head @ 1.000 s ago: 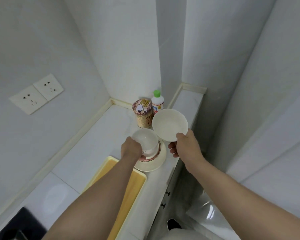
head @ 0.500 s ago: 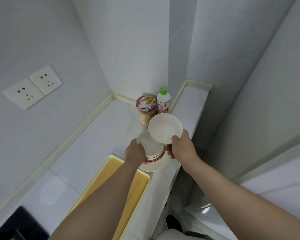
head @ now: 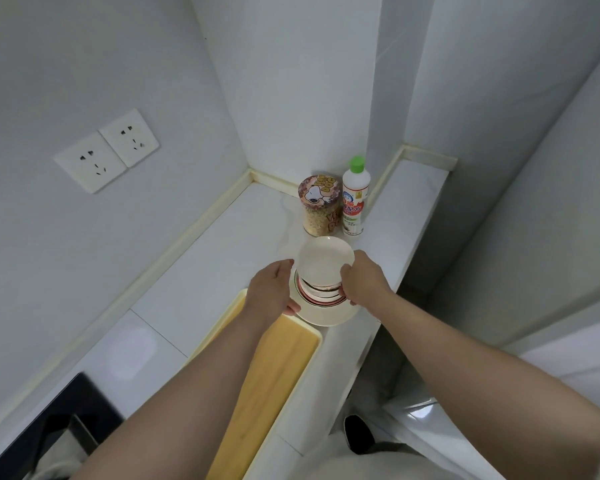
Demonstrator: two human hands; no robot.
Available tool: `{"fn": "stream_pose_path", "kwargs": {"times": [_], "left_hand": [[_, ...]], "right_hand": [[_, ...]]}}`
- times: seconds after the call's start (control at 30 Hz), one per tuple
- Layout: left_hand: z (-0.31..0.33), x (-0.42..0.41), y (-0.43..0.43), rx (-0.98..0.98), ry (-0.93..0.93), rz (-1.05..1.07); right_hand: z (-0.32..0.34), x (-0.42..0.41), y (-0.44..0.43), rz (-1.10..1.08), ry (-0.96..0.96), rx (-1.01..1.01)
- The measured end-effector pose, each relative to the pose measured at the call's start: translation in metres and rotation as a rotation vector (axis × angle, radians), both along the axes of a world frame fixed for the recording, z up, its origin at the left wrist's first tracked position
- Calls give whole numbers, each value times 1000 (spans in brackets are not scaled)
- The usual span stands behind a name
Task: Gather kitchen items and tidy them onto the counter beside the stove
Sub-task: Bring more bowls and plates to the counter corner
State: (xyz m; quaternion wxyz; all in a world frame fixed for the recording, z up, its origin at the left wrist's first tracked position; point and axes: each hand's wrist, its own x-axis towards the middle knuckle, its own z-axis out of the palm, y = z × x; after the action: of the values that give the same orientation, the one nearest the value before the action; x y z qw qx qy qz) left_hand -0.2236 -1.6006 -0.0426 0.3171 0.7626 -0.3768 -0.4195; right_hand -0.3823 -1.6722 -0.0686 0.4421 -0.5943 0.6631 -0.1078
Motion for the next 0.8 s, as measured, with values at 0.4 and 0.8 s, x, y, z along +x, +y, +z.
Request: {"fn": "stream_pose_path", "kwargs": {"times": [0.4, 0.8], "left_hand": [[-7, -8, -5, 38, -48, -58], [-6, -4, -26, 72, -125, -7]], "right_hand": [[-7, -11, 5, 113, 59, -16], [3, -9, 7, 62, -41, -136]]}}
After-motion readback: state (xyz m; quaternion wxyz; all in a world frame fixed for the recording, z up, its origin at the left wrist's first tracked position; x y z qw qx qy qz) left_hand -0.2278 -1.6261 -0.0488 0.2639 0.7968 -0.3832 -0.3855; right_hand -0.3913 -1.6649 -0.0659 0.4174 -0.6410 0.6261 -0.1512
